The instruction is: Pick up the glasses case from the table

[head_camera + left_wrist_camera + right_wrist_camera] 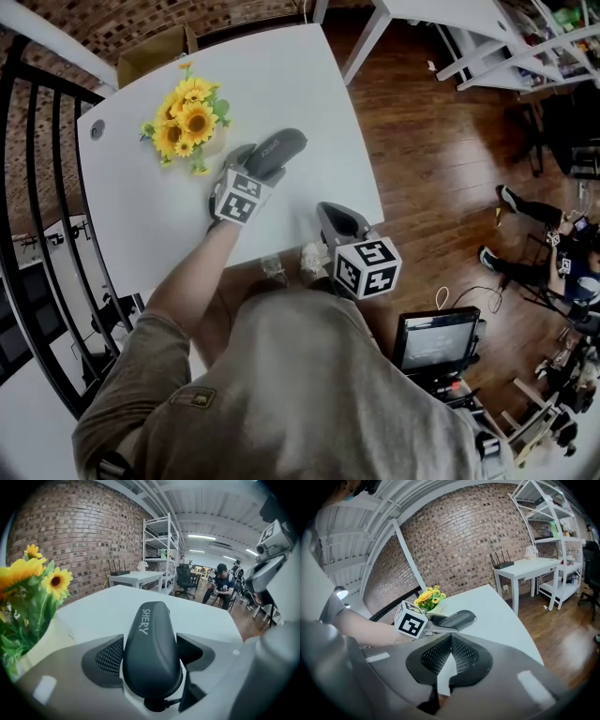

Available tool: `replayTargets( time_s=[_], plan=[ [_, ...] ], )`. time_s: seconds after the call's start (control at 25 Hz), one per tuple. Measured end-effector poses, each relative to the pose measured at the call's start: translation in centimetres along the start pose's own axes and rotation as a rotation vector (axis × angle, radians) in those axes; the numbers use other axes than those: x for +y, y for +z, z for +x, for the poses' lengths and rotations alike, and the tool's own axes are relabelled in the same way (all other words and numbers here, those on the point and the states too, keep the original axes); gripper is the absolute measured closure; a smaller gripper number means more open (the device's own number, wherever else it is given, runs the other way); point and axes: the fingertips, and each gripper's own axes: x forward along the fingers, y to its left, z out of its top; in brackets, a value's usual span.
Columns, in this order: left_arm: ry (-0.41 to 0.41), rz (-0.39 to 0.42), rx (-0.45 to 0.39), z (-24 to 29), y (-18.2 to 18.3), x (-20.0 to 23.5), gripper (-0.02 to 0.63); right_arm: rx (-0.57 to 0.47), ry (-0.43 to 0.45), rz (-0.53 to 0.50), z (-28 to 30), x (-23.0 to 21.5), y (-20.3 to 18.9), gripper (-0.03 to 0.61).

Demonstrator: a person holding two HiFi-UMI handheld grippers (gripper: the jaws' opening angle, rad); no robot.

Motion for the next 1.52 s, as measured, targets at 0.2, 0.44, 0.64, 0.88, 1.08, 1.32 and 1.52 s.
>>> replayTargets(
  time_s=[0.2,0.44,0.64,0.88,1.08,1.32,1.52],
  plan=[
    [-0.009,-0.023,-0.001,0.0,-0.1,0.0,0.272,-0.004,-0.001,0.003,-0.2,-0.3,0.0,0.567],
    [-0.035,-0.122,-0.030,-0.6,-0.5,-0.6,0.276,-0.009,0.008,0.002,-0.4,-0.5,0.0,0.566],
    [-0.047,-0.201,-0.081,-2.3,-0.4,-1.4,0.278,-0.015,0.025,-0.007,-0.3,-0.2,0.0,0.566],
    [-0.044,-0.273,-0.149,-5.8,-0.1,-2.2,0.278,-0.039,0.060,-0.026,0.1,0.9,0.8,0.566],
    [-0.036,-0.364,-0.223,-9.6,0.4,-2.9,0.278,-0.063,0.092,-0.041,-0.1,2.2,1.9,0.566],
    [-0.025,-0.503,-0.358,-14.4,1.0,-2.6,0.278,-0.119,0.113,-0.069,-0.7,3.7,3.8,0.566],
    [-0.018,-0.563,-0.443,-17.9,1.7,-2.7,0.278,-0.150,0.119,-0.088,-1.8,4.5,4.8,0.566]
  ],
)
